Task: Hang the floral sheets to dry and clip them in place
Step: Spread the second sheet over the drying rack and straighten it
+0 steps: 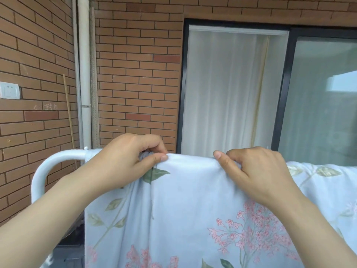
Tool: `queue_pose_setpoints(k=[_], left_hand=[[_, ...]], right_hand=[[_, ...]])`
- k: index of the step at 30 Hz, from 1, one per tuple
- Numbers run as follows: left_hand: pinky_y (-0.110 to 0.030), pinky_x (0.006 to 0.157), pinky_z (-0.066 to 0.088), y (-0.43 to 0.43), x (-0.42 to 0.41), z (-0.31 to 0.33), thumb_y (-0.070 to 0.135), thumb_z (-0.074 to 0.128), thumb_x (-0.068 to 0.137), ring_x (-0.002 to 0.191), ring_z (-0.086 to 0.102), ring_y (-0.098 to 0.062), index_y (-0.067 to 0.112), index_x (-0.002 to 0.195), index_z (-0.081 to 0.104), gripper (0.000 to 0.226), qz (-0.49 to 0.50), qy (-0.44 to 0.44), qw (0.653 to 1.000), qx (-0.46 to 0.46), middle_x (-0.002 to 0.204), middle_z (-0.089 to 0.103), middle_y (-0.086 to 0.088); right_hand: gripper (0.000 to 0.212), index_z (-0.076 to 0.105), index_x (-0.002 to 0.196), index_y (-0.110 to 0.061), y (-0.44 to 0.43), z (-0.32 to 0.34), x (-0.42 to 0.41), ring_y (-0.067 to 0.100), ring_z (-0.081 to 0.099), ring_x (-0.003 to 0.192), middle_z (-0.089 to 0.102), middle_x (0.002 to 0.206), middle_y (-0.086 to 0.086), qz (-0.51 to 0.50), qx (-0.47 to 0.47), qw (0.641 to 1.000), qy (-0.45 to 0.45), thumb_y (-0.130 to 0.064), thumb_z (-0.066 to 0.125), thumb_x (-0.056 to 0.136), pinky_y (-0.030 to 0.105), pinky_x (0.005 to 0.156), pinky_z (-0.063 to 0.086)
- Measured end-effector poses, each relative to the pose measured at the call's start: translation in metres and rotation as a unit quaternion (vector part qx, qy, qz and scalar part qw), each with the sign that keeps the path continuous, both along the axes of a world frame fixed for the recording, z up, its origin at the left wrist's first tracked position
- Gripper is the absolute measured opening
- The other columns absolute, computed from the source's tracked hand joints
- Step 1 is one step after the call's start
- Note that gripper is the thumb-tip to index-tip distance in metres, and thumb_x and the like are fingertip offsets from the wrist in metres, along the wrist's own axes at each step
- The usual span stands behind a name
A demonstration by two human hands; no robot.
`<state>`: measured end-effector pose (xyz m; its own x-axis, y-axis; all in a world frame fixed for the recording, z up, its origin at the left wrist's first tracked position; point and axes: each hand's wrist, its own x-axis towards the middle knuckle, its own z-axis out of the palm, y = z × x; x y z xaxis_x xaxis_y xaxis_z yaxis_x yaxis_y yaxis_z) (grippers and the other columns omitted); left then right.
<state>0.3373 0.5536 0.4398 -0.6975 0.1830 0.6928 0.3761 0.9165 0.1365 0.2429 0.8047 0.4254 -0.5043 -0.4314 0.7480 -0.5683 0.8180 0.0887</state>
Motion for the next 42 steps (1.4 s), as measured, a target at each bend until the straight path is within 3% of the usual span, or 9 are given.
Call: queue_pose_setpoints(k=[4,7,11,15,19,22,28,34,42], left_hand=[[-0.010,0.056,0.034,0.003,-0.003,-0.005,0.038,0.053,0.084,0.065,0.054,-0.003,0.036,0.075,0.057,0.010,-0.006,0.025,1.000,0.007,0.071,0.061,0.021],[-0.012,0.053,0.033,0.006,-0.005,-0.006,0.036,0.053,0.085,0.057,0.050,-0.007,0.032,0.075,0.057,0.011,-0.004,0.039,0.999,0.002,0.065,0.057,0.016],[-0.009,0.054,0.033,0.011,-0.005,-0.006,0.032,0.056,0.085,0.056,0.049,-0.001,0.029,0.076,0.061,0.011,0.005,0.047,0.999,0.004,0.063,0.056,0.021],[-0.008,0.062,0.041,0.008,-0.001,-0.006,0.038,0.054,0.087,0.070,0.059,0.005,0.028,0.087,0.067,0.016,0.002,0.041,0.999,0.020,0.075,0.065,0.022],[-0.021,0.077,0.050,-0.003,0.007,-0.008,0.040,0.054,0.084,0.090,0.065,-0.004,0.024,0.098,0.067,0.024,-0.009,0.066,0.996,0.057,0.090,0.069,0.015],[-0.029,0.079,0.048,-0.011,0.013,-0.012,0.030,0.063,0.082,0.092,0.062,-0.007,0.025,0.093,0.068,0.013,0.014,0.084,0.996,0.012,0.092,0.065,0.014],[-0.038,0.073,0.050,-0.010,0.006,-0.015,0.042,0.062,0.079,0.085,0.061,-0.011,0.031,0.092,0.068,0.018,-0.005,0.076,0.997,0.026,0.090,0.060,0.011],[-0.031,0.077,0.048,-0.020,0.002,-0.010,0.027,0.064,0.081,0.090,0.061,-0.007,0.029,0.096,0.070,0.016,-0.050,0.056,0.997,0.000,0.094,0.060,0.015],[-0.030,0.066,0.046,-0.020,-0.008,-0.007,0.022,0.068,0.077,0.075,0.061,-0.013,0.020,0.070,0.068,0.008,-0.068,0.094,0.992,0.041,0.075,0.065,0.008]], right_hand=[[0.075,0.056,0.065,-0.015,-0.003,0.005,0.003,0.015,0.049,0.057,0.045,0.048,0.001,-0.021,0.006,0.999,-0.024,-0.070,0.011,0.087,0.028,0.056,0.038],[0.056,0.046,0.064,-0.017,-0.018,0.012,0.015,0.017,0.047,0.060,0.047,0.054,0.000,0.022,0.007,1.000,-0.019,-0.057,0.022,0.093,0.030,0.057,0.037],[0.043,0.031,0.065,-0.022,-0.046,0.008,0.027,0.020,0.043,0.068,0.042,0.063,-0.005,0.111,0.033,0.993,-0.006,-0.043,0.018,0.100,0.035,0.057,0.029],[0.046,0.020,0.057,-0.021,-0.054,0.000,0.017,0.021,0.033,0.051,0.027,0.048,-0.006,0.057,0.036,0.997,0.039,-0.036,0.026,0.100,0.028,0.044,0.013],[0.048,0.009,0.053,-0.022,-0.059,-0.001,0.016,0.014,0.013,0.037,0.007,0.042,-0.007,0.027,-0.002,0.998,0.049,-0.035,0.037,0.090,0.021,0.046,0.000],[0.046,0.010,0.052,-0.022,-0.061,-0.003,0.012,0.017,0.017,0.037,0.009,0.041,-0.006,0.021,0.002,0.998,0.063,-0.036,0.033,0.090,0.021,0.045,0.001],[0.045,0.010,0.052,-0.022,-0.065,-0.005,0.010,0.019,0.021,0.036,0.012,0.039,-0.004,0.007,-0.010,0.997,0.083,-0.036,0.034,0.089,0.021,0.042,0.004],[0.045,0.012,0.052,-0.021,-0.067,-0.007,0.010,0.015,0.020,0.036,0.015,0.038,-0.002,0.002,-0.030,0.996,0.083,-0.038,0.031,0.089,0.021,0.042,0.006],[0.044,0.015,0.053,-0.017,-0.070,-0.006,0.005,0.009,0.015,0.036,0.014,0.038,-0.001,-0.005,-0.037,0.997,0.072,-0.037,0.031,0.088,0.020,0.042,0.008]])
